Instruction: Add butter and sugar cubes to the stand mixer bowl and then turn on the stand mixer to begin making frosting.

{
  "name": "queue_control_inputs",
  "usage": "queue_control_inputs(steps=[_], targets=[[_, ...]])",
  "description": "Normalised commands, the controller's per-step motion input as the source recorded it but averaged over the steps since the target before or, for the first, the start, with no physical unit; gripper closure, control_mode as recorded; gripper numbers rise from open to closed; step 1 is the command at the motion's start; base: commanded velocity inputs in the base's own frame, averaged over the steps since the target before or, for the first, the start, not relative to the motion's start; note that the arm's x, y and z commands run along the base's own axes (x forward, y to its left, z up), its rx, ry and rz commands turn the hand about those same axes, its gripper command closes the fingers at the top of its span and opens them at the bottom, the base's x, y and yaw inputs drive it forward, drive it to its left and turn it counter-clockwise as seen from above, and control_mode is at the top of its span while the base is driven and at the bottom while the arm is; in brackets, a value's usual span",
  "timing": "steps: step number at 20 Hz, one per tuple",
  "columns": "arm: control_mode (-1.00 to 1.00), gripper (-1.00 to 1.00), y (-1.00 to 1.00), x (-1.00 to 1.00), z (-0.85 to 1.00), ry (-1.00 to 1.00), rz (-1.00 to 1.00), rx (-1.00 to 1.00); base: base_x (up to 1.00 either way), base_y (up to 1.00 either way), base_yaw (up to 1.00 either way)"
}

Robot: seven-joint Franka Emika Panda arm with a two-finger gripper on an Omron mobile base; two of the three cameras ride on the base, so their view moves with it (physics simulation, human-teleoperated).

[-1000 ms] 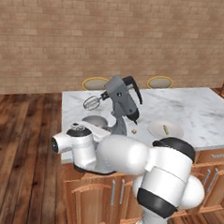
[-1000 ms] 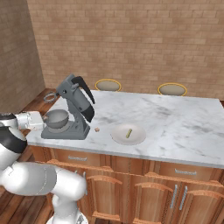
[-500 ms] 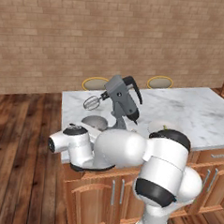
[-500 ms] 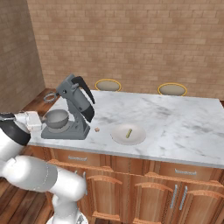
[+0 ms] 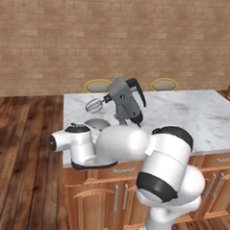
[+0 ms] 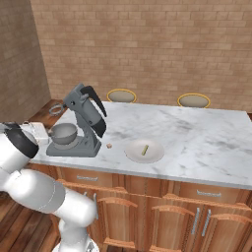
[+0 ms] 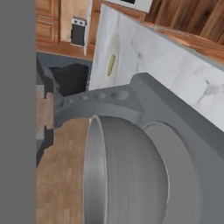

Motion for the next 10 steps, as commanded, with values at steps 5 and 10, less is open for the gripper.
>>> queue_control_inputs(steps=[5,10], targets=[[-1.0,1.0,0.0,0.12,-0.16,0.0,0.08,0.02,0.0,0.0,0.0],[-1.0,1.0,0.0,0.15,-0.22,0.0,0.11,0.03,0.0,0.0,0.0]])
